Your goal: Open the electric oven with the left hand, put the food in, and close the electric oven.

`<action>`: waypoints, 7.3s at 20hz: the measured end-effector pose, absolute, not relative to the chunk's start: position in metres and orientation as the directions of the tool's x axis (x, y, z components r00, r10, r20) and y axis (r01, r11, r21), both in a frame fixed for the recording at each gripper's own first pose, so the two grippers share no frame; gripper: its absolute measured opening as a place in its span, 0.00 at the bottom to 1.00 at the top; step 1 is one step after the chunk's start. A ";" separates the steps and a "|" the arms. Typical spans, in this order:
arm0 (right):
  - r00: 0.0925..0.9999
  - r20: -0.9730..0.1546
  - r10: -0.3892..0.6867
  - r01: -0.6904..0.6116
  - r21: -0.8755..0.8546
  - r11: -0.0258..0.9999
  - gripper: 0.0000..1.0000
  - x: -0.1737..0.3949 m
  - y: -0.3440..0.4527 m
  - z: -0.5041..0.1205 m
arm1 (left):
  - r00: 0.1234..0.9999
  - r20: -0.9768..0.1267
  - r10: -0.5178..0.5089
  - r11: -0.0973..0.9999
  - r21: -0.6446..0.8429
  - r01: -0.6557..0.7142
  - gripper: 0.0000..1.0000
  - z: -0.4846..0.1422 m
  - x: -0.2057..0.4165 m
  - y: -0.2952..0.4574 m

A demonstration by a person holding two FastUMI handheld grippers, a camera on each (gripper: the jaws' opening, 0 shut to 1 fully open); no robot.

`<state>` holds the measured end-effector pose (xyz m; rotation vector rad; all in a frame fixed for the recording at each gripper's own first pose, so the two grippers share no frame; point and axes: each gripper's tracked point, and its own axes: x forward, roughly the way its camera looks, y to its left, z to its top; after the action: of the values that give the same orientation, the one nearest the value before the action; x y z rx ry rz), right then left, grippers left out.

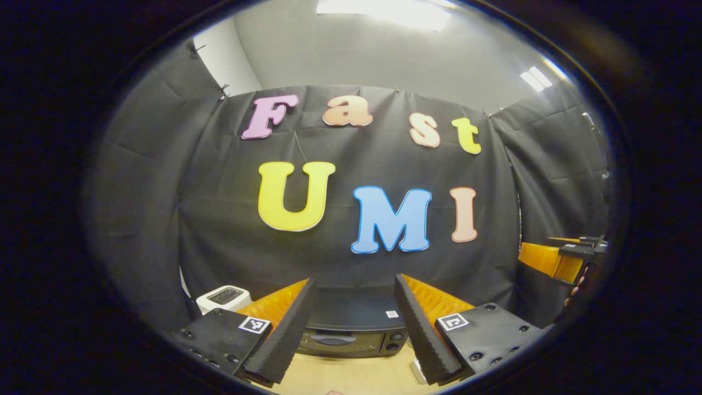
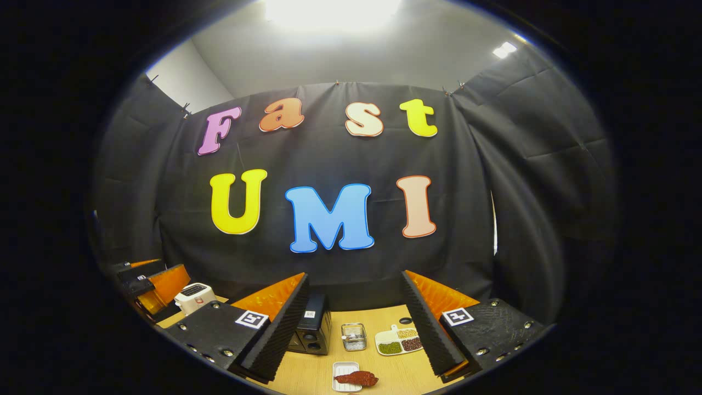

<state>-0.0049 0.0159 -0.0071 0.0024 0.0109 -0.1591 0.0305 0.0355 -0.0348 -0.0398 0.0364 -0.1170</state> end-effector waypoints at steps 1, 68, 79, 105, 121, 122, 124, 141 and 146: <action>0.986 -0.019 -0.163 0.163 -0.006 0.987 0.99 -0.004 0.014 -0.011 | 0.992 -0.046 -0.118 0.993 -0.035 0.116 0.95 -0.042 0.032 0.037; 0.942 -0.291 -0.169 0.172 -0.014 0.985 0.99 -0.007 -0.017 -0.117 | 0.883 -0.454 -0.120 0.993 -0.073 0.097 0.96 -0.266 0.081 0.068; 0.830 -0.553 0.073 0.163 0.365 0.916 0.98 -0.003 -0.046 -0.256 | 0.978 -0.176 -0.115 0.987 -0.135 0.092 0.97 -0.088 0.062 0.055; 0.702 -0.606 0.374 0.253 0.703 0.664 0.09 0.020 -0.015 -0.388 | 0.986 -0.168 0.015 0.995 -0.097 -0.032 0.99 -0.064 0.023 0.105; 0.815 -0.319 0.483 0.082 0.890 0.449 0.09 -0.018 0.078 -0.260 | 0.985 -0.115 -0.132 0.990 -0.068 0.125 0.95 -0.072 0.056 0.143; 0.809 -0.315 0.496 0.079 0.894 0.440 0.09 -0.015 0.088 -0.258 | 0.984 -0.124 -0.131 0.990 -0.066 0.123 0.95 -0.078 0.055 0.146; 0.801 -0.302 0.517 0.065 0.902 0.426 0.09 -0.009 0.106 -0.253 | 0.982 -0.130 -0.135 0.989 -0.076 0.126 0.99 -0.082 0.053 0.152; 0.801 -0.381 0.461 0.157 0.878 0.453 0.09 0.138 0.218 -0.311 | 0.983 -0.179 -0.039 0.998 -0.053 0.030 0.99 -0.105 0.028 0.232; 0.782 -0.448 0.433 0.241 0.858 0.454 0.09 0.173 0.244 -0.351 | 0.980 -0.199 0.027 0.999 -0.038 -0.035 0.99 -0.112 0.021 0.261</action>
<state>0.1731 0.2438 -0.3509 1.1180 0.6988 0.1314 0.0212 0.2608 -0.1124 -0.0414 0.2001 0.0316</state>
